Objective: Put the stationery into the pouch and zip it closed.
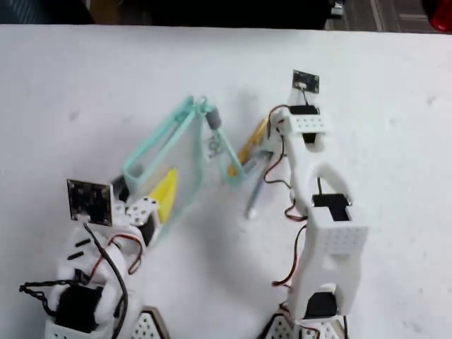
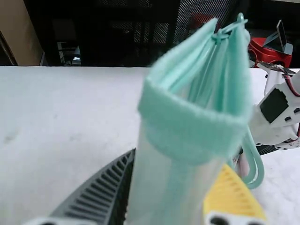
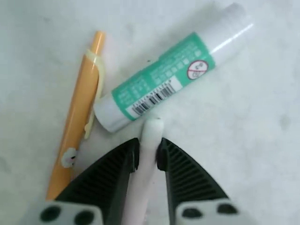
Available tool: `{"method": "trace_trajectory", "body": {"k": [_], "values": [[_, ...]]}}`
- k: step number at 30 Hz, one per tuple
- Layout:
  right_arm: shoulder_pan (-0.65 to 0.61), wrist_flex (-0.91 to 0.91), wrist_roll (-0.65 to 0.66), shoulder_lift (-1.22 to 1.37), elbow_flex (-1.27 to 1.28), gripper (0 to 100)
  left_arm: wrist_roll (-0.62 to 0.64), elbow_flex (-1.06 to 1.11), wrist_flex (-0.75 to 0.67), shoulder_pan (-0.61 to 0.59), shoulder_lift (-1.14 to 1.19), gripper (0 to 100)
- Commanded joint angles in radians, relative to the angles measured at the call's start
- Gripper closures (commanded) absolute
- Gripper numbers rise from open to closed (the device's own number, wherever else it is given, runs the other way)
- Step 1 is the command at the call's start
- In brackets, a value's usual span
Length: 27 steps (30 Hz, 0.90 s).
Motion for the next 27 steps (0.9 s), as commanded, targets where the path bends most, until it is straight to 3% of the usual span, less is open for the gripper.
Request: {"method": "trace_trajectory", "body": {"k": [1,27], "values": [[-0.001,0.031,0.015,0.001,-0.023,98.1,0.011,-0.006,-0.029,-0.001,-0.007,77],[0.008,0.045,0.018,-0.001,-0.021,98.1,0.009,-0.011,-0.006,0.038,-0.007,77]]}}
